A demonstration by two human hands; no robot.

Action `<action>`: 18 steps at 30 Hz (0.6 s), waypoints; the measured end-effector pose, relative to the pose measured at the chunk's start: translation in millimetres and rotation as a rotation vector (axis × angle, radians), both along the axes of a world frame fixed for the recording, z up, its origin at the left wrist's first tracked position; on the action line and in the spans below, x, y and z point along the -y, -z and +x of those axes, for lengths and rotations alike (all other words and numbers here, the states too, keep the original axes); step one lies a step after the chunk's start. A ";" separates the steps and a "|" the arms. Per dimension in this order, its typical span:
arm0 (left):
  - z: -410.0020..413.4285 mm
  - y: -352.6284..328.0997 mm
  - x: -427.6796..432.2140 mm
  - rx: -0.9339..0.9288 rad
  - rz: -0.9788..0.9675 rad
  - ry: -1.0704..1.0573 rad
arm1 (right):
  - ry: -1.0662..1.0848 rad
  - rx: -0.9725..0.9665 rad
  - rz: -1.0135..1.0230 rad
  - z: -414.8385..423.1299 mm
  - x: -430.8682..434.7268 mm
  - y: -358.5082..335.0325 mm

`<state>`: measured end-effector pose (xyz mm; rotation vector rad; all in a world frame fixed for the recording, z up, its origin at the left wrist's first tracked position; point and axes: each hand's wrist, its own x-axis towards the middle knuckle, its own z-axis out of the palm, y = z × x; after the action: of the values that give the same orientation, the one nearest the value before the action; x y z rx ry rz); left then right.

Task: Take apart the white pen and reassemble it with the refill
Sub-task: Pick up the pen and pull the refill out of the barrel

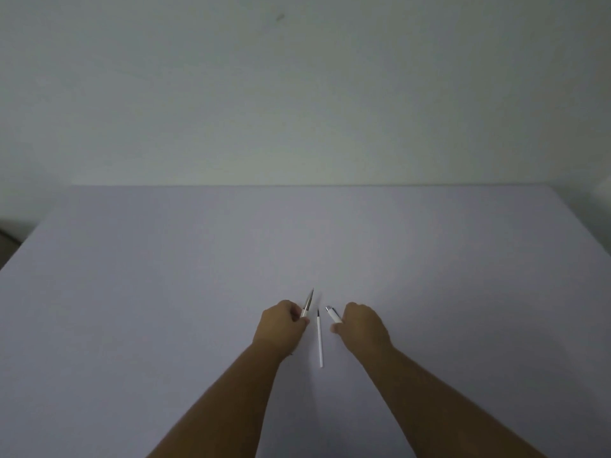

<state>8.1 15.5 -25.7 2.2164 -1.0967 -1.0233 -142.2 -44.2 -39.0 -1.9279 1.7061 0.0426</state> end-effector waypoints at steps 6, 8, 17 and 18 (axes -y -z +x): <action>-0.2 -0.8 -3.6 0.028 -0.015 0.021 | 0.002 0.017 0.007 -3.3 -2.7 0.1; 0.2 -3.2 -3.5 0.034 -0.016 0.031 | 0.021 0.059 -0.029 -1.9 -2.4 -4.4; -9.6 -15.9 1.1 0.177 -0.105 0.148 | 0.221 0.648 0.243 24.7 3.1 -38.7; -8.6 -17.5 1.7 0.169 -0.113 0.149 | 0.238 0.684 0.255 24.6 4.1 -40.4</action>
<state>-0.6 13.7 -8.2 2.1876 -1.3765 -0.8216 -117.6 -48.3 1.4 -1.3261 1.3608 -0.4202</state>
